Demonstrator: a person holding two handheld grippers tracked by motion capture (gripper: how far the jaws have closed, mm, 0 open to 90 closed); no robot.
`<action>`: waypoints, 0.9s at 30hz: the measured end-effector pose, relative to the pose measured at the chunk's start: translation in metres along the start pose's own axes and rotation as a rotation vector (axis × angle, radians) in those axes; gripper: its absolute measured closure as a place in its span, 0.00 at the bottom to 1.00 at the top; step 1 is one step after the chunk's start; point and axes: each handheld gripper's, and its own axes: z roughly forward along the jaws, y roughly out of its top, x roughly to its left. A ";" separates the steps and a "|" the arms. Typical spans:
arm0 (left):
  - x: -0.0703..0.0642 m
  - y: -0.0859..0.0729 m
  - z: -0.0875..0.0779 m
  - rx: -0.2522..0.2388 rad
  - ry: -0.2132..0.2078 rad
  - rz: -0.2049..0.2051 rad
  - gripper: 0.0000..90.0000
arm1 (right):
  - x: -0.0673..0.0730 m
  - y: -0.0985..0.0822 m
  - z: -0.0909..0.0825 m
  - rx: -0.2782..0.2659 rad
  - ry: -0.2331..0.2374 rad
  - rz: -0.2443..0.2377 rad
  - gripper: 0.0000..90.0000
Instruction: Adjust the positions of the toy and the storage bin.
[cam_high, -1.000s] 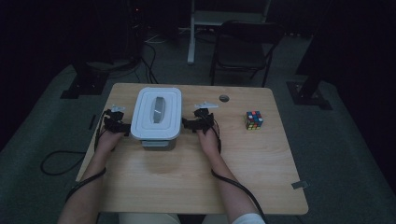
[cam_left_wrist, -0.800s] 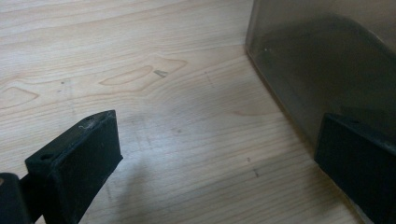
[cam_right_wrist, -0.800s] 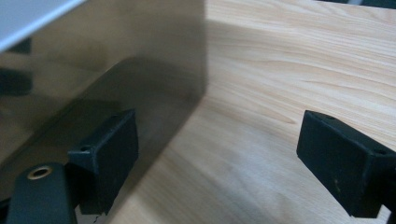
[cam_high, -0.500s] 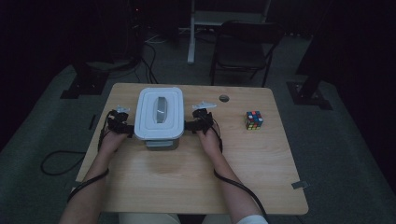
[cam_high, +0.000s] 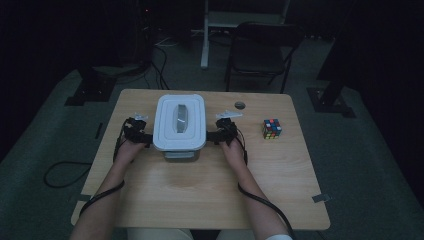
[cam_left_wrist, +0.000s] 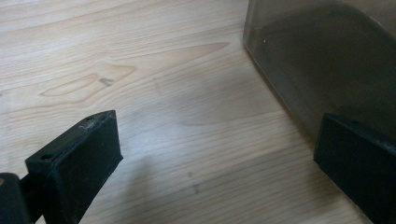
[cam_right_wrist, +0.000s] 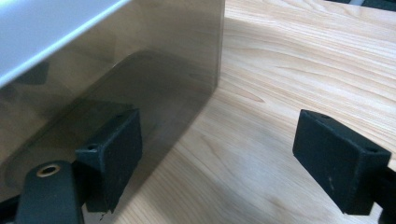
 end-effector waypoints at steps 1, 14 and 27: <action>0.000 0.000 0.000 0.000 0.000 0.000 0.02 | 0.000 0.000 0.000 0.000 0.000 0.000 0.17; -0.042 0.011 0.007 0.022 -0.023 0.064 0.02 | -0.027 -0.016 -0.029 -0.004 -0.018 0.015 0.17; -0.078 0.015 0.017 0.039 -0.045 0.136 0.02 | -0.048 -0.033 -0.058 -0.006 -0.033 0.019 0.17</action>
